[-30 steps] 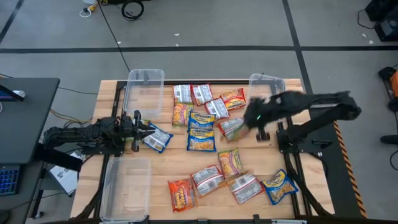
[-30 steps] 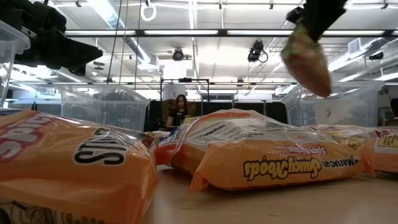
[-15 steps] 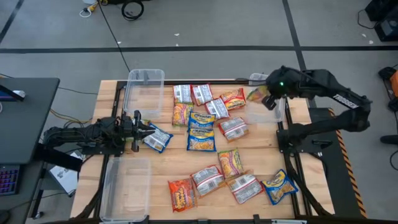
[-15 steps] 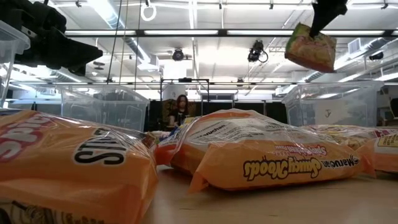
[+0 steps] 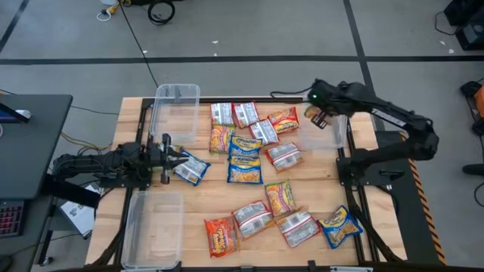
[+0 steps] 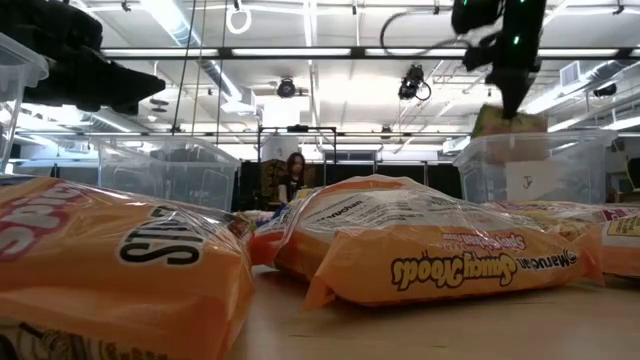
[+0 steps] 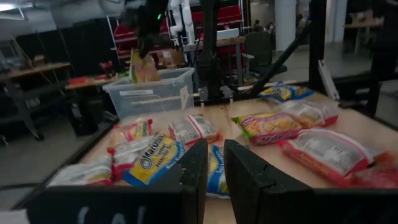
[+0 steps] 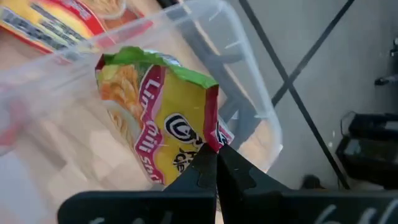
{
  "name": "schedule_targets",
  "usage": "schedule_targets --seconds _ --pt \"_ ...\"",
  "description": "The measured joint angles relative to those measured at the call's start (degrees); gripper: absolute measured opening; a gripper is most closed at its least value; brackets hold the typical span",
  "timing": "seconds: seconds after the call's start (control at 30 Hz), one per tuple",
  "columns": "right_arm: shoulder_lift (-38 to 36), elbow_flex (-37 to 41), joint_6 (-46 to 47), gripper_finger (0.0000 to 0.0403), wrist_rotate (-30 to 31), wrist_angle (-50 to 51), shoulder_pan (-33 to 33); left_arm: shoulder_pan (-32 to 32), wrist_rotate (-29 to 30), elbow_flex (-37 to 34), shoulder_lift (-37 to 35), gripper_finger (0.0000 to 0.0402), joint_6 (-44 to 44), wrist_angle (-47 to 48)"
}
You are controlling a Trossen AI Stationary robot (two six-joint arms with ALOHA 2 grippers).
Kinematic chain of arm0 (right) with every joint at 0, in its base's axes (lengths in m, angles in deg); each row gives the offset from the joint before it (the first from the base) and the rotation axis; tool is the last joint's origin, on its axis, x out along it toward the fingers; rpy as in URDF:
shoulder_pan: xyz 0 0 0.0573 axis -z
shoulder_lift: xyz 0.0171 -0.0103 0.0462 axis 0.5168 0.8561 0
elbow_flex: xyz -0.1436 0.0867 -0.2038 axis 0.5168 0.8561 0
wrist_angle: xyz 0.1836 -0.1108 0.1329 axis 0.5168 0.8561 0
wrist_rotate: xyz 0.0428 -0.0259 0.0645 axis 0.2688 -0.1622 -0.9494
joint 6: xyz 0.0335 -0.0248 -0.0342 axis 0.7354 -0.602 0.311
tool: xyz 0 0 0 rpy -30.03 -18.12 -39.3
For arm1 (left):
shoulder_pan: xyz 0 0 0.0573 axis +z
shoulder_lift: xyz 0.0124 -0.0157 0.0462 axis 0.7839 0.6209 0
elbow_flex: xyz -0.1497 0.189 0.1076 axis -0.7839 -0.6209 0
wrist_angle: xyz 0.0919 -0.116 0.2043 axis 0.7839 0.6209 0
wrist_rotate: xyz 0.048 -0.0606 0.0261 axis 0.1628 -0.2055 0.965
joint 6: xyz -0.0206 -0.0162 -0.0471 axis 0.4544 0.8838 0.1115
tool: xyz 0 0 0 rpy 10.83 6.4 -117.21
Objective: Sort Maruchan noodles
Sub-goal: Put the green noodle pack into the top right transparent bin
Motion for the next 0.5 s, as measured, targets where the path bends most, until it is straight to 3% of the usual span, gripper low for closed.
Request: schedule_targets --seconds 0.23,0.4,0.5 --pt "4.72 7.21 -5.05 0.0002 1.03 -12.01 5.5 0.01 1.21 0.0 0.02 0.0059 0.12 -8.89" --pt "9.27 8.66 -9.97 0.0002 -0.01 -12.37 8.26 0.01 5.44 0.0 0.01 0.0059 11.36 -23.52" --pt "11.83 9.28 -13.55 0.0002 -0.11 -13.64 9.22 0.01 10.15 0.11 -0.02 0.0059 19.76 -26.35"
